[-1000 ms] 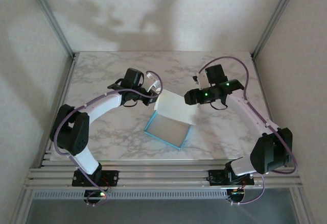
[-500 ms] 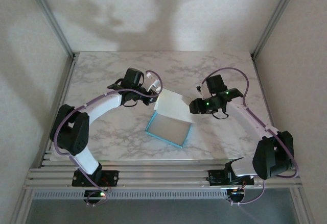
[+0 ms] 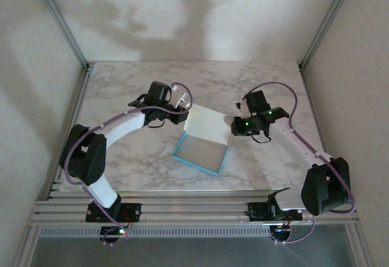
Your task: Fold the paper box
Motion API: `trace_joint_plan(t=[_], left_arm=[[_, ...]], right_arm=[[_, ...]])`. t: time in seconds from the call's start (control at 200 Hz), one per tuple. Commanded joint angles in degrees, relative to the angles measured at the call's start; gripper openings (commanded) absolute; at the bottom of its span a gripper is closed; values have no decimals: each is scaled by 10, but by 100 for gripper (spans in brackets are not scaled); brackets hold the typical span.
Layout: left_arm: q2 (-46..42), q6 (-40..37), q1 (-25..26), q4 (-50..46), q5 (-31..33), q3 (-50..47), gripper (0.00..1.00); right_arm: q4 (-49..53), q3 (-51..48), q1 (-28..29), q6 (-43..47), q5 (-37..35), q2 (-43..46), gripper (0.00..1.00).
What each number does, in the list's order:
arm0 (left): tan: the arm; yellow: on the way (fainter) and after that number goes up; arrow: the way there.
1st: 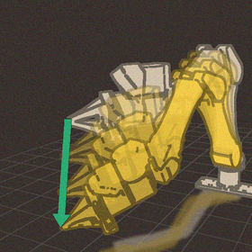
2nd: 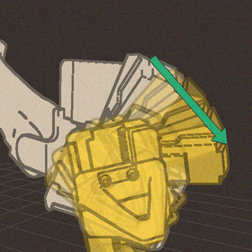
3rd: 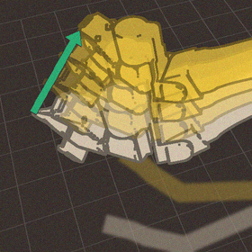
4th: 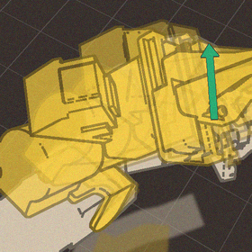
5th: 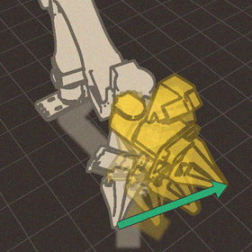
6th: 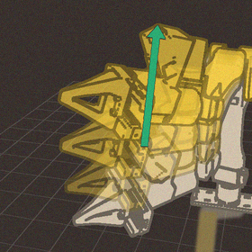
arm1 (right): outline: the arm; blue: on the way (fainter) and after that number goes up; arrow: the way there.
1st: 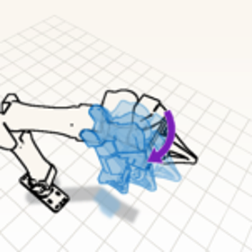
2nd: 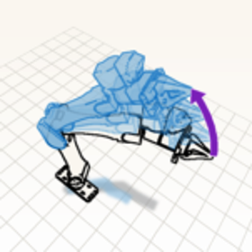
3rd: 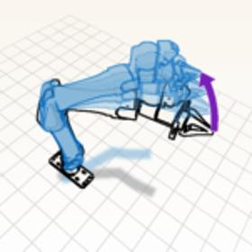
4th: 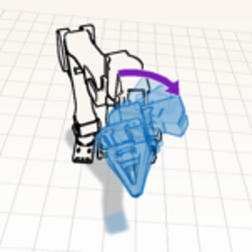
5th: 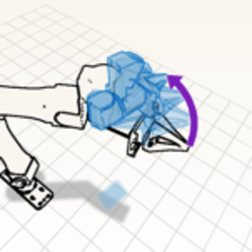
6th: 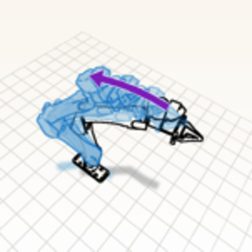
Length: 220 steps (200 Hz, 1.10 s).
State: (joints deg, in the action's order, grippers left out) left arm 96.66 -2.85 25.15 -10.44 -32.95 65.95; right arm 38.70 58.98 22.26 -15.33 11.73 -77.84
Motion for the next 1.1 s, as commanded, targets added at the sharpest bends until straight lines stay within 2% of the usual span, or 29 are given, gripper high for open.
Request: trace_joint_plan(t=[0.0,0.13,0.295,0.45,0.631,0.801,1.096], left_arm=[[-24,75,6,28,22,-19,8],[-44,136,17,62,36,-35,8],[-59,167,31,80,95,-34,8],[-77,203,32,133,133,-57,7],[-74,232,32,226,156,-106,10],[-42,252,32,280,162,-102,12],[-8,253,30,298,174,-89,16]], right_arm=[[-1,11,15,-45,-43,-8,7],[-8,26,48,-80,-109,-11,3],[-20,63,82,-103,-215,-26,2],[-54,82,98,-109,-283,-37,2],[-134,67,105,-120,-309,-44,2],[-190,55,108,-107,-325,-57,1],[-215,33,109,-80,-324,-74,1]])
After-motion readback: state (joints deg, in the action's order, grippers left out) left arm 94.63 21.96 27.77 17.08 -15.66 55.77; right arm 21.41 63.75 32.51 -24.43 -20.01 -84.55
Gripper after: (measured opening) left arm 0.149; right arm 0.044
